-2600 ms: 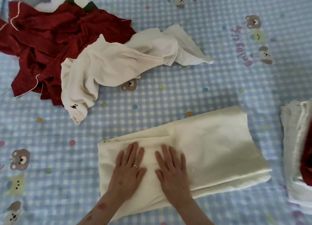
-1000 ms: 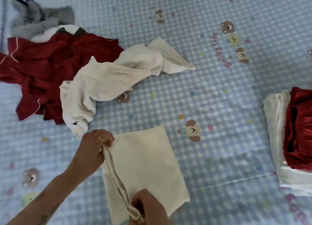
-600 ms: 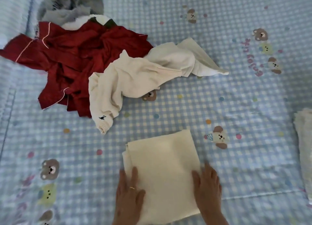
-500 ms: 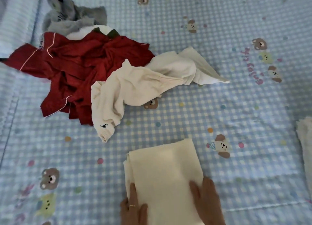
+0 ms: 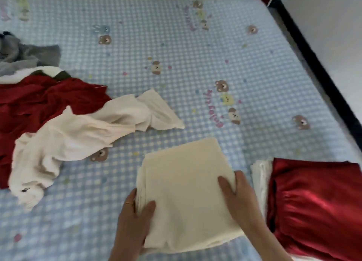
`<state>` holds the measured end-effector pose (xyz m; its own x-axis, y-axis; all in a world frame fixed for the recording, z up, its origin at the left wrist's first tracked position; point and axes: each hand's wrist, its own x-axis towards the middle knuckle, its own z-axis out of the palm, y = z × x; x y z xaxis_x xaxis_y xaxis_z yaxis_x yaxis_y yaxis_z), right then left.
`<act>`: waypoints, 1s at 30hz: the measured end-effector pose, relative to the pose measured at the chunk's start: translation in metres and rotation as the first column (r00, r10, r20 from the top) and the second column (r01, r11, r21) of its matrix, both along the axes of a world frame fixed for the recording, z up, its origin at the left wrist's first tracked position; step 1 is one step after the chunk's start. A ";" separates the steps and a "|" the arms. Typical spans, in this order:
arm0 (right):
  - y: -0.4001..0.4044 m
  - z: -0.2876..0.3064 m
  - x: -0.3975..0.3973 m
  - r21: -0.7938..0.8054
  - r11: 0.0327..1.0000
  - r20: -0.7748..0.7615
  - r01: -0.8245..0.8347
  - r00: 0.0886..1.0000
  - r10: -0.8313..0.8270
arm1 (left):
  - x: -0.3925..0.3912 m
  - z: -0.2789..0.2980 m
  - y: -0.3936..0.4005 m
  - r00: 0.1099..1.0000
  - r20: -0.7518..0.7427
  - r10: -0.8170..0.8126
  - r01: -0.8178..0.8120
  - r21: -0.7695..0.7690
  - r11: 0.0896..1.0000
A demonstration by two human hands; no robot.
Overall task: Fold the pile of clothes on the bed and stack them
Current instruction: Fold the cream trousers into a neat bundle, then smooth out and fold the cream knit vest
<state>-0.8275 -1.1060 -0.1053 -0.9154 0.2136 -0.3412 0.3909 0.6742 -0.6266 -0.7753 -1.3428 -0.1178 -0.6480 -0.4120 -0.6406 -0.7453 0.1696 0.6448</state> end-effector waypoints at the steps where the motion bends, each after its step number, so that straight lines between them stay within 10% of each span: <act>1: 0.032 0.008 -0.022 0.015 1.000 -0.033 0.008 0.999 -0.008 | -0.024 0.005 0.030 0.999 -0.035 -0.020 0.021 0.018 1.000; 12: 0.300 0.000 -0.206 0.132 0.967 -0.254 0.219 0.950 -0.181 | -0.255 -0.024 0.290 0.914 -0.390 -0.113 0.216 0.232 0.948; 22: 0.367 -0.127 -0.214 0.065 0.998 0.013 0.027 1.000 -0.028 | -0.235 -0.137 0.345 0.955 -0.063 -0.289 0.295 0.265 0.918; 30: 0.369 -0.126 -0.191 0.377 0.922 0.229 0.090 0.955 -0.187 | -0.197 -0.143 0.333 0.960 0.034 -0.280 0.255 0.320 0.913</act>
<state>-1.0189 -0.7371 -0.2312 -0.7594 0.4836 -0.4352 0.6103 0.7612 -0.2192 -0.9722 -1.0099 -0.2607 -0.6494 -0.0036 -0.7604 -0.7497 0.1708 0.6394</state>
